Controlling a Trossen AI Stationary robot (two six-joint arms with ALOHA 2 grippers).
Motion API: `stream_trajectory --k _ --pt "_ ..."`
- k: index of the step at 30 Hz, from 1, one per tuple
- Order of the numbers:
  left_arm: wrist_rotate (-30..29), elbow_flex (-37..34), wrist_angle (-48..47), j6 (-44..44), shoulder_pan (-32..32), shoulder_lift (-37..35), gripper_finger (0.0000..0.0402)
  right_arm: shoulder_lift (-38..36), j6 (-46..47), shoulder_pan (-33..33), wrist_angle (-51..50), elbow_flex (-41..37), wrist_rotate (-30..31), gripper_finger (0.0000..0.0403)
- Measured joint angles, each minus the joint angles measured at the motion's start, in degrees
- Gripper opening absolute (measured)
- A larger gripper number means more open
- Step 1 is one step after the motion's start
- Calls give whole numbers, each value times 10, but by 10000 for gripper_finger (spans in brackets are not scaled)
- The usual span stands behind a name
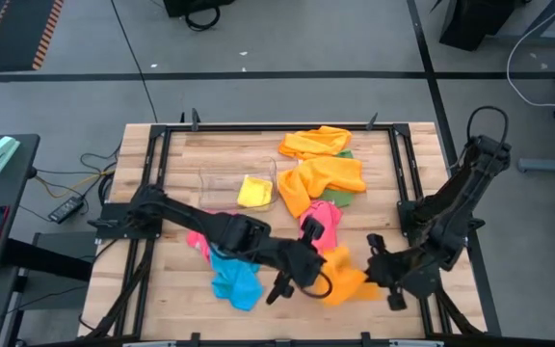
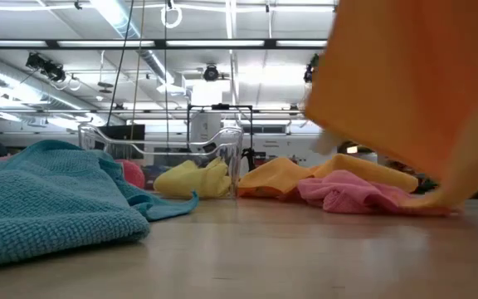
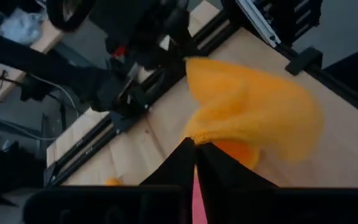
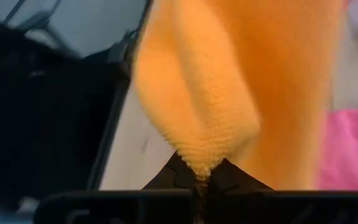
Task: Fold microfiber towels
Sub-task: Fold the bottom orange microfiber cloth
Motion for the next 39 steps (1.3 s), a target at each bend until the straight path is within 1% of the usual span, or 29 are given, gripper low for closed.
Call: stream_trajectory --k 3,8,11,13,15,20,24,27,32,35,39 --pt "-1 5 -20 -35 -7 0 31 -5 20 9 -38 18 -25 8" --pt "37 4 -79 -104 -5 7 14 -3 35 7 -59 11 -28 9" --pt "44 3 -95 -134 -2 19 7 1 49 1 -58 11 -32 9" --pt "43 2 -92 -138 -7 19 6 1 60 1 -58 18 -39 9" --pt "42 3 -66 -130 -16 17 11 1 67 1 -58 31 -46 9" --pt "47 3 -18 -122 -43 13 24 1 65 1 -59 86 -88 9" --pt "45 3 12 -113 -52 13 16 1 25 1 -57 131 -107 10" --pt "44 3 23 -112 -56 13 9 1 18 1 -60 149 -118 10" --pt "44 3 8 -115 -57 13 15 0 21 1 -84 148 -118 10" --pt "44 3 -18 -127 -55 13 19 1 54 -7 -99 137 -127 10" --pt "43 4 -8 -129 -55 22 8 1 92 -11 -100 125 -146 10"
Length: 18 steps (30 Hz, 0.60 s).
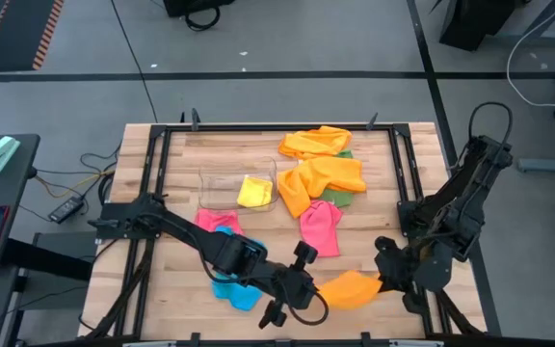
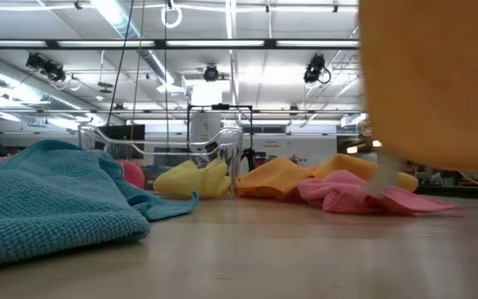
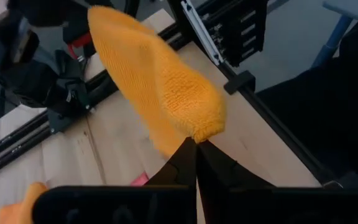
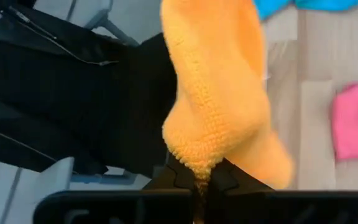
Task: Fold microfiber towels
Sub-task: Fold the bottom orange microfiber cloth
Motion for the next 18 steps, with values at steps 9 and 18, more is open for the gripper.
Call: stream_trajectory --k 9,18 --pt "-2 -1 53 25 -8 43 14 1 64 17 10 -6 -44 10" --pt "-20 1 108 30 -25 27 17 -1 40 22 -7 -5 -87 10"
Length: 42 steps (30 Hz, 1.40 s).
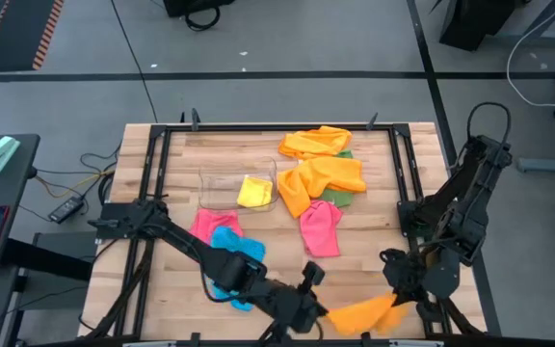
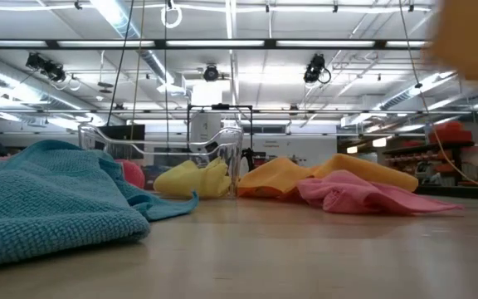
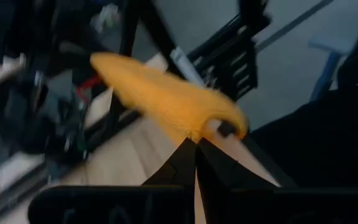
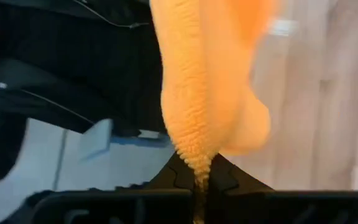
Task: Fold microfiber towels
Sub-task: Fold the bottom orange microfiber cloth
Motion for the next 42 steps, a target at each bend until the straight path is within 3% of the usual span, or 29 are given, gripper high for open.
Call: stream_trajectory --k 7,17,24,27,31,33,42 --pt "-5 -1 -155 -128 47 27 6 0 -47 -88 -107 -12 64 10" --pt "-9 -2 -244 -178 75 111 9 6 -128 -230 -19 -163 -16 10" --pt "-40 -2 -289 -195 92 127 16 6 -191 -302 16 -224 -3 10" --pt "-44 -1 -309 -208 104 127 13 6 -257 -337 29 -229 51 15" --pt "-45 -1 -338 -227 122 127 5 6 -300 -388 29 -229 173 43" --pt "-46 -1 -358 -241 133 127 8 6 -307 -417 29 -229 196 62" --pt "-46 -1 -391 -252 151 127 61 5 -367 -504 22 -218 142 146"
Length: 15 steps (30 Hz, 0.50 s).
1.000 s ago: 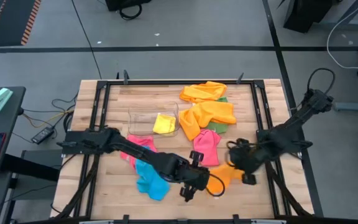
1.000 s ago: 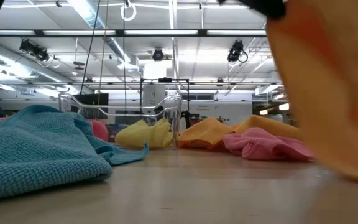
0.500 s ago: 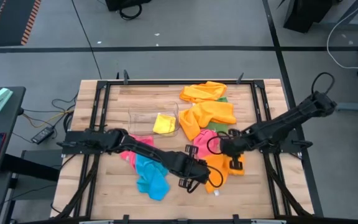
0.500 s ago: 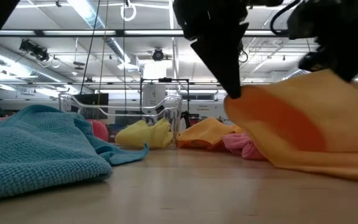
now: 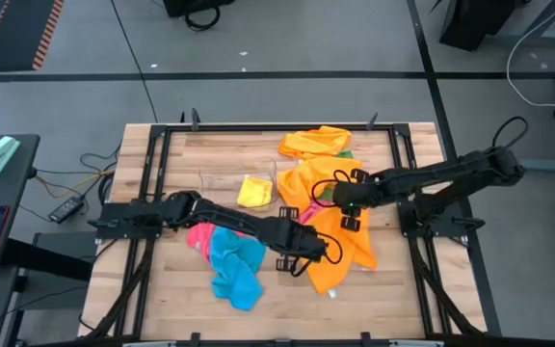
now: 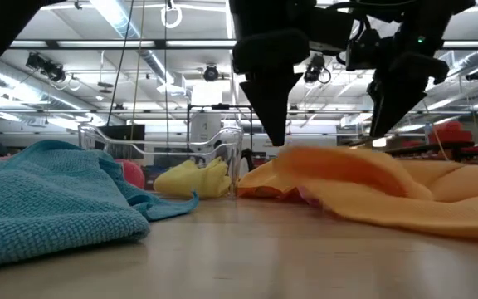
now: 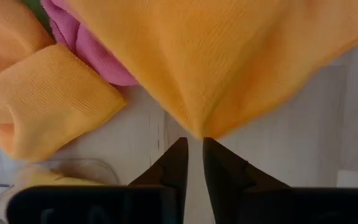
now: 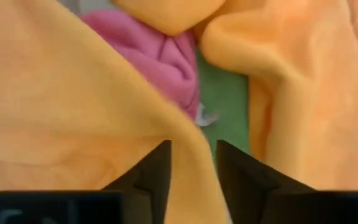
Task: Fold microfiber towels
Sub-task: Fold the bottom orange microfiber cloth
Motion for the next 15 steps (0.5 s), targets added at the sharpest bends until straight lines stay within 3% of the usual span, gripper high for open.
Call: stream_trajectory --k 8,11,15 --pt "0 0 -25 16 -14 0 100 0 19 -43 -116 52 -31 244" --pt "6 0 -22 52 -29 0 108 -4 36 -21 -116 58 -92 259" --pt "37 0 -16 89 -53 0 111 -5 39 51 -36 26 -110 260"
